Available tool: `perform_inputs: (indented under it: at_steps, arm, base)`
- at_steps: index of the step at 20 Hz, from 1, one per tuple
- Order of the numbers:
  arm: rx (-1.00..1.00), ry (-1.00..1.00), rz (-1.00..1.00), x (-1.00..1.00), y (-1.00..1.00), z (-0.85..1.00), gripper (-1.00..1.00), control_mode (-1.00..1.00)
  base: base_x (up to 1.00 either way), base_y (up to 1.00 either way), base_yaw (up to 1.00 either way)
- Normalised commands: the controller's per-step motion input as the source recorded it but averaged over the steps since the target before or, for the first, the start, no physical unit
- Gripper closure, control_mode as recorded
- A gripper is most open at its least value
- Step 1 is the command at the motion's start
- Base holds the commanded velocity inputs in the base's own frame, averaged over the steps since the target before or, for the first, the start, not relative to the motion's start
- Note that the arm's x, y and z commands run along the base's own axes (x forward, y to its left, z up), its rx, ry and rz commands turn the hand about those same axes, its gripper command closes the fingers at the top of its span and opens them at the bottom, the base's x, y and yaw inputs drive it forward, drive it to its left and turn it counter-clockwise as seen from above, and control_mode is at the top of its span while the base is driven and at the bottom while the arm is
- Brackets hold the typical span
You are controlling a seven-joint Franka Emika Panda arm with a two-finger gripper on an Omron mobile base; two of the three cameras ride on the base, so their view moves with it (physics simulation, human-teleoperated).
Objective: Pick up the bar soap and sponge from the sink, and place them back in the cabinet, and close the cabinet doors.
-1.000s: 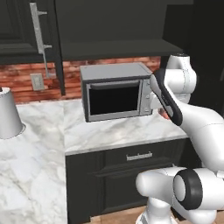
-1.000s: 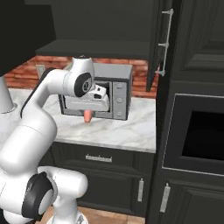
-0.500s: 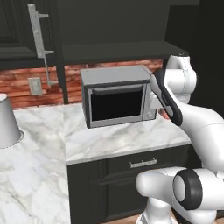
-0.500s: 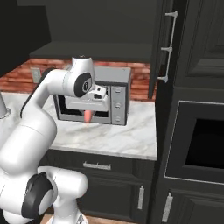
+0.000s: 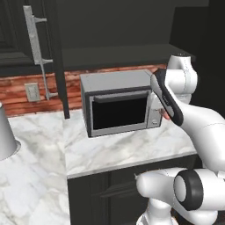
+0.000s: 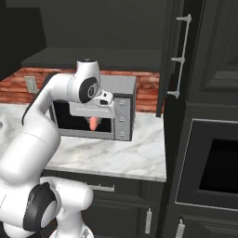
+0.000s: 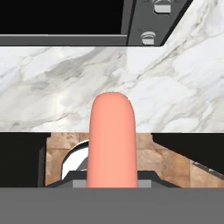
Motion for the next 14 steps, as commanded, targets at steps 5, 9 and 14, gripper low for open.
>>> perform_inputs:
  at_steps: [5,9,14]
  arm:
    - [0.00,0.00,0.00,0.00,0.00,0.00,1.00,1.00]
    - [0.00,0.00,0.00,0.00,0.00,0.00,1.00,1.00]
    - [0.00,0.00,0.00,0.00,0.00,0.00,1.00,1.00]
  base:
    - [0.25,0.02,-0.04]
    - [0.30,0.00,-0.04]
    - [0.37,0.01,-0.04]
